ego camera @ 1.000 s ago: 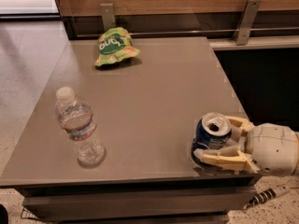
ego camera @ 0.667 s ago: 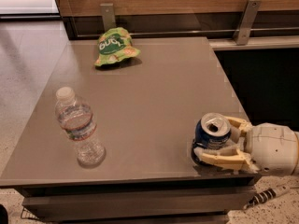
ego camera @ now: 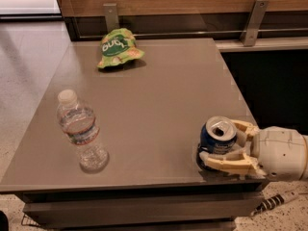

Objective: Move pepsi can near green rice chip bag

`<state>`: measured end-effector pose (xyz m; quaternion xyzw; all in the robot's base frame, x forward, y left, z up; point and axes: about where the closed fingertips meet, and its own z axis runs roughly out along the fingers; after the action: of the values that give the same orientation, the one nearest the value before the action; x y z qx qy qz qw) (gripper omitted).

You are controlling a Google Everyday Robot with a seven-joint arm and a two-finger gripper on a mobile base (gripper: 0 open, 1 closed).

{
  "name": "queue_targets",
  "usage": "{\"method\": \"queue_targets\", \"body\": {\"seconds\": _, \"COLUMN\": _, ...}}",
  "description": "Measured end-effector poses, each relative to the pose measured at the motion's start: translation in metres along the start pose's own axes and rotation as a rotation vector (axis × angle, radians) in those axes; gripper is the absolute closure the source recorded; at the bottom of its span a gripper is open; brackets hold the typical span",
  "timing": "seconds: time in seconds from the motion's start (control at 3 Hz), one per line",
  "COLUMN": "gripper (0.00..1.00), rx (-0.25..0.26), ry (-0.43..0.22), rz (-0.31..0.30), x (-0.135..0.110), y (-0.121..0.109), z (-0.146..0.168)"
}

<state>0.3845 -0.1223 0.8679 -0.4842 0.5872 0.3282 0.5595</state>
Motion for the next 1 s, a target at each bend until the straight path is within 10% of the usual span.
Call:
{"method": "queue_targets", "body": {"seconds": 0.33, "gripper": 1.00, "rx": 0.009, "ry": 0.003, "rz": 0.010, "x": -0.002, "y": -0.009, "z": -0.002}}
{"method": "queue_targets", "body": {"seconds": 1.0, "gripper": 1.00, "rx": 0.201, "ry": 0.093, "rz": 0.163, "x": -0.026, "y": -0.176, "z": -0.033}}
